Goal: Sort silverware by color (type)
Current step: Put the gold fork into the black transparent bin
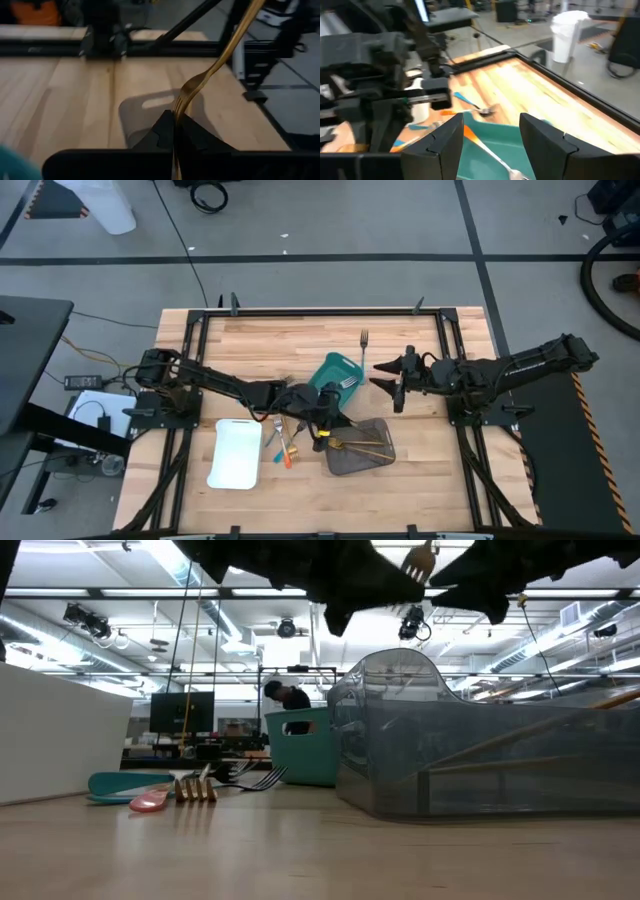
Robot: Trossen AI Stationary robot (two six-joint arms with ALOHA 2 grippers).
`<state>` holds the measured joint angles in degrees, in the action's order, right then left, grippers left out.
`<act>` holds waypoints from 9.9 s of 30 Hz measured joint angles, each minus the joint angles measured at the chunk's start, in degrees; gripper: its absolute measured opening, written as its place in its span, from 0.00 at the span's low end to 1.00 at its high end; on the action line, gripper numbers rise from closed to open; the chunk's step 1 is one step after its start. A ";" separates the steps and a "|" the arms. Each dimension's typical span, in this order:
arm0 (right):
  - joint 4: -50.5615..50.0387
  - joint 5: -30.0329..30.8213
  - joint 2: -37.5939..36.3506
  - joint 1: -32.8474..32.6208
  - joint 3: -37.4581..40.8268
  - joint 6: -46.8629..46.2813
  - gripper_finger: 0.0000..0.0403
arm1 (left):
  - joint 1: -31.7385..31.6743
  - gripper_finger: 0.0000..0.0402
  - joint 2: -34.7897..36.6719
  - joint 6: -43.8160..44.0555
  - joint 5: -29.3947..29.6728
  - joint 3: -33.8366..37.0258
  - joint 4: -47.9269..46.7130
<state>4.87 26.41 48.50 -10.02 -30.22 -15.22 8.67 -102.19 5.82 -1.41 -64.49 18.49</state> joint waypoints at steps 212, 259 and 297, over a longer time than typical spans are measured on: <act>-4.91 7.82 -8.27 9.48 -4.24 18.21 0.42 | -3.68 0.17 -29.88 3.37 -46.22 -30.69 -18.50; -4.51 6.45 -8.28 9.49 -4.20 18.40 0.42 | 4.26 0.38 -22.43 -9.18 4.70 -34.99 -33.63; -34.16 -1.72 5.78 -9.20 -4.17 -29.27 0.36 | 11.91 0.25 -21.51 -17.35 24.10 -42.65 -58.29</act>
<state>-29.29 24.69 54.28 -19.23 -34.39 -44.50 20.58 -123.70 -11.53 22.69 -107.14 -39.80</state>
